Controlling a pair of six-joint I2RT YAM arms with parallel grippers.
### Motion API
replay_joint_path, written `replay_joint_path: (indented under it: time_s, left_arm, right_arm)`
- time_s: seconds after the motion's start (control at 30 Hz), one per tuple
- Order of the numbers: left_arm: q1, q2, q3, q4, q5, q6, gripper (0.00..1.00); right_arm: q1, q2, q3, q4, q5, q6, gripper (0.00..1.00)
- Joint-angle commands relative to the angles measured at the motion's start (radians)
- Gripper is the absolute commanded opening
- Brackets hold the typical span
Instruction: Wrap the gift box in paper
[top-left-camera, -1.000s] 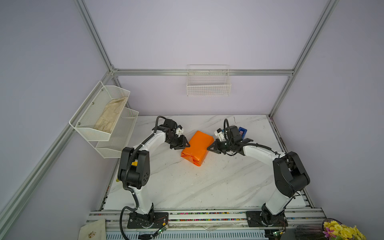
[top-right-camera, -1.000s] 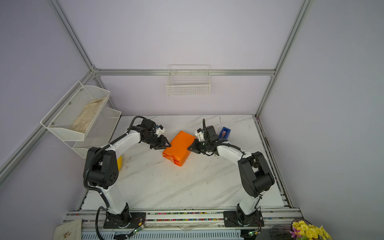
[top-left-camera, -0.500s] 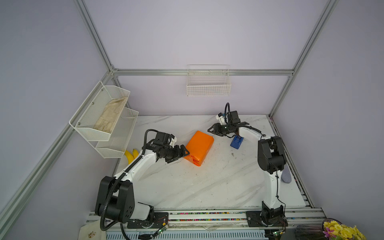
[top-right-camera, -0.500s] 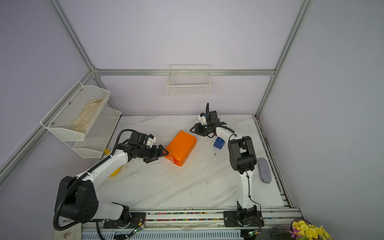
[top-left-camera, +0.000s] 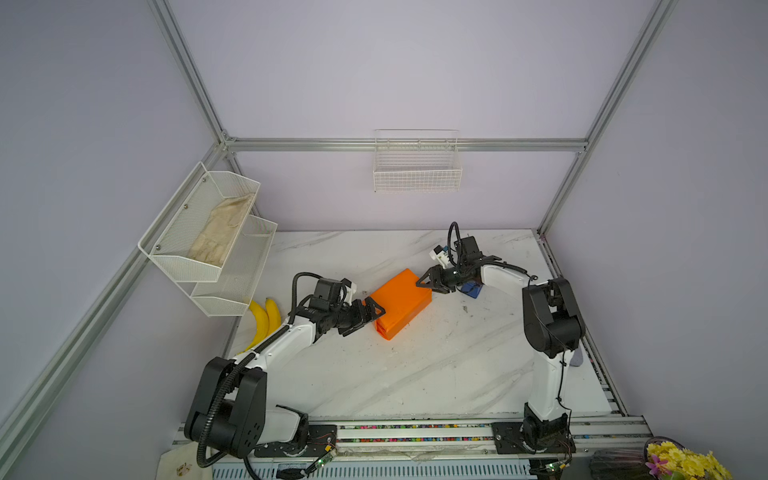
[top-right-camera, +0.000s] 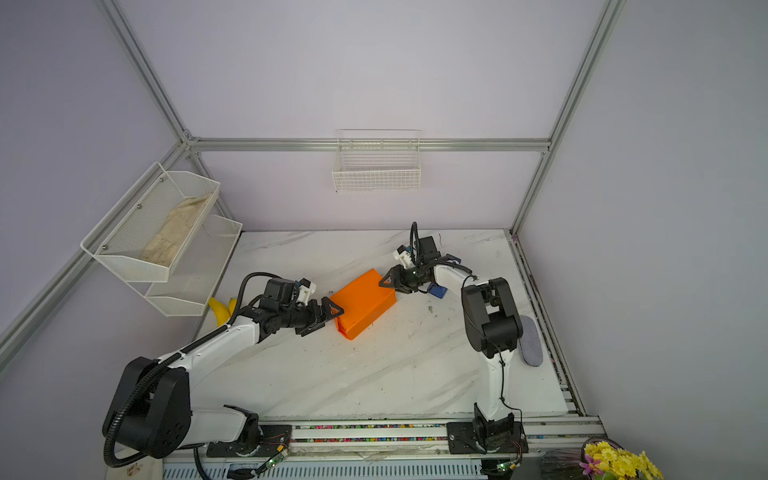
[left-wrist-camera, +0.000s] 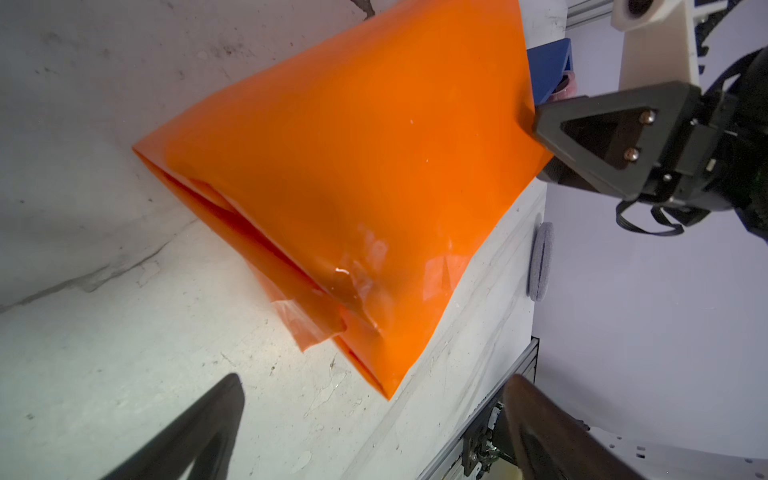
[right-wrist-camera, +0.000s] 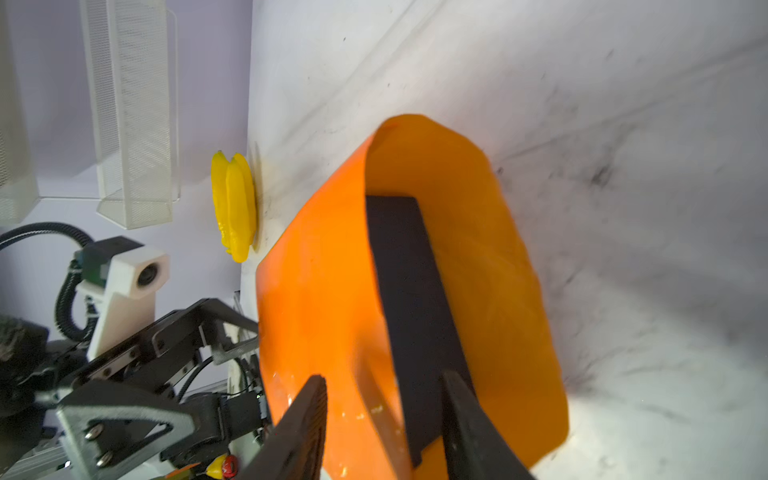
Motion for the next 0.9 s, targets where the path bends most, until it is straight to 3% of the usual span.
replay_joint_path:
  time_s: [0.0,0.13,0.27,0.5,0.77,0.87]
  left_arm:
    - [0.01,0.007,0.029,-0.006,-0.001,0.048,0.97]
    - [0.015,0.039,0.082,-0.098,-0.042,0.112,0.97]
    - [0.015,0.086,0.108,-0.145,-0.052,0.145,0.95]
    - [0.015,0.123,0.142,-0.121,-0.016,0.178,0.87]
    - [0.025,0.131,0.228,-0.168,-0.039,0.235,0.87]
    - [0.026,0.15,0.246,-0.168,-0.018,0.235,0.81]
  right_arm:
    - [0.058,-0.126,-0.138,0.115,-0.052,0.078,0.47]
    - [0.096,-0.243,-0.289,0.217,-0.06,0.173,0.48]
    - [0.067,-0.288,-0.349,0.224,0.032,0.207,0.49]
    - [0.038,-0.204,-0.322,0.235,-0.001,0.193,0.51]
    - [0.039,-0.153,-0.347,0.37,-0.086,0.289,0.5]
    - [0.038,-0.148,-0.364,0.411,-0.108,0.323,0.47]
